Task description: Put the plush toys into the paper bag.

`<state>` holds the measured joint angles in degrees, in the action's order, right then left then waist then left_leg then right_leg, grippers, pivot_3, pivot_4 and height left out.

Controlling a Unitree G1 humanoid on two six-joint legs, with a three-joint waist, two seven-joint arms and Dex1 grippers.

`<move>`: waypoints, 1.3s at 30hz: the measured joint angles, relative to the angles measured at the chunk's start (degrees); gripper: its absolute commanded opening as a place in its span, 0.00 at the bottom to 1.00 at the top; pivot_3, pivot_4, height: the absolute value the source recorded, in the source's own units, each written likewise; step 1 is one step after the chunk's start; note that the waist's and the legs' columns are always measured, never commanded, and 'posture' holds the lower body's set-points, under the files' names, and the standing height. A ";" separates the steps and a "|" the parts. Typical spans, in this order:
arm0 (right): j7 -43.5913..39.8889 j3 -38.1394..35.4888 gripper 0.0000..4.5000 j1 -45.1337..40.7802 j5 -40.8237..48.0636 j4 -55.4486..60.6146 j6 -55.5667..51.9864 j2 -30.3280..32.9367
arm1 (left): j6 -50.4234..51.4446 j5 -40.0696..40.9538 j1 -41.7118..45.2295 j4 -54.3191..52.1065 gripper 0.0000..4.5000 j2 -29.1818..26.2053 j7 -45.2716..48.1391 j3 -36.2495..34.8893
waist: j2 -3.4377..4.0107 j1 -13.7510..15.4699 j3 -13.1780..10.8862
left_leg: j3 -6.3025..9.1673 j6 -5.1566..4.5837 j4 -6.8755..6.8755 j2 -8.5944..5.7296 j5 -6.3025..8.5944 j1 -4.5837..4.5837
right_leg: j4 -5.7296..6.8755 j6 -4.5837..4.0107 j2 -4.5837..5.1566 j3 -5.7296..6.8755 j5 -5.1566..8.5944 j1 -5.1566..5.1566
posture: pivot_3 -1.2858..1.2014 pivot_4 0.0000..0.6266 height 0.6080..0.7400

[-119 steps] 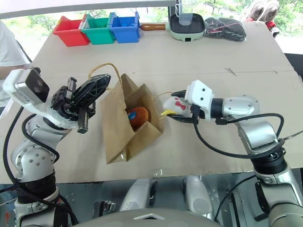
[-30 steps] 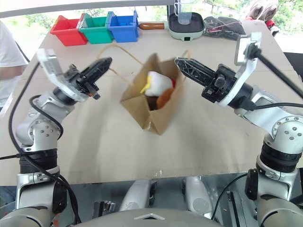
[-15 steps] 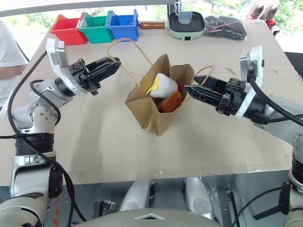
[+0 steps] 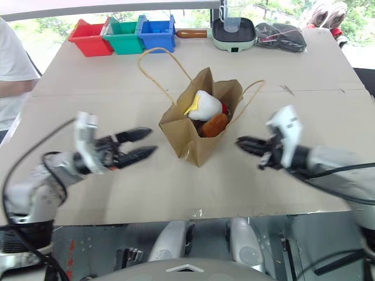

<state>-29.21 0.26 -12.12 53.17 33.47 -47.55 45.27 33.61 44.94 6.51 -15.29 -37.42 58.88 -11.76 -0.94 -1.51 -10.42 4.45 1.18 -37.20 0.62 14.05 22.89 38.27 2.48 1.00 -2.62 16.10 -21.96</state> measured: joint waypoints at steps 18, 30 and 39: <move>-8.16 15.68 0.02 -14.53 -24.81 -27.99 16.52 -26.37 | -5.96 -19.97 9.49 -4.28 1.00 14.56 -25.18 12.07 | 0.00 0.66 0.01 | 0.18 0.01 0.03 -0.20 0.01 0.00 | 0.17 -0.01 0.02 0.04 -0.03 -0.02 | 0.52 0.24 1.00; -10.16 15.44 0.00 -15.39 -30.18 -33.31 20.43 -30.00 | -11.51 -30.84 14.44 5.30 0.62 21.08 -33.19 16.88 | 0.00 0.64 0.01 | 0.16 0.01 -0.02 -0.27 0.00 -0.01 | 0.28 -0.01 0.03 0.08 -0.03 -0.03 | 0.52 0.24 1.00; -12.09 4.78 0.51 4.66 -31.32 -10.65 26.66 -16.30 | -24.08 -20.18 17.35 14.94 0.00 13.68 -6.48 12.22 | 0.02 0.98 0.01 | 0.21 0.02 -0.03 -0.32 0.00 0.02 | 0.29 -0.02 0.05 0.21 -0.01 0.00 | 0.52 0.24 1.00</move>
<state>-41.30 5.04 -7.46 21.85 22.82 -20.88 28.97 9.52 24.75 23.87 -0.35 -23.74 52.40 0.47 -0.93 -0.53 -10.41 4.66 1.19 -37.23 0.30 14.05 22.91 38.57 2.46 1.05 -2.41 16.09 -21.95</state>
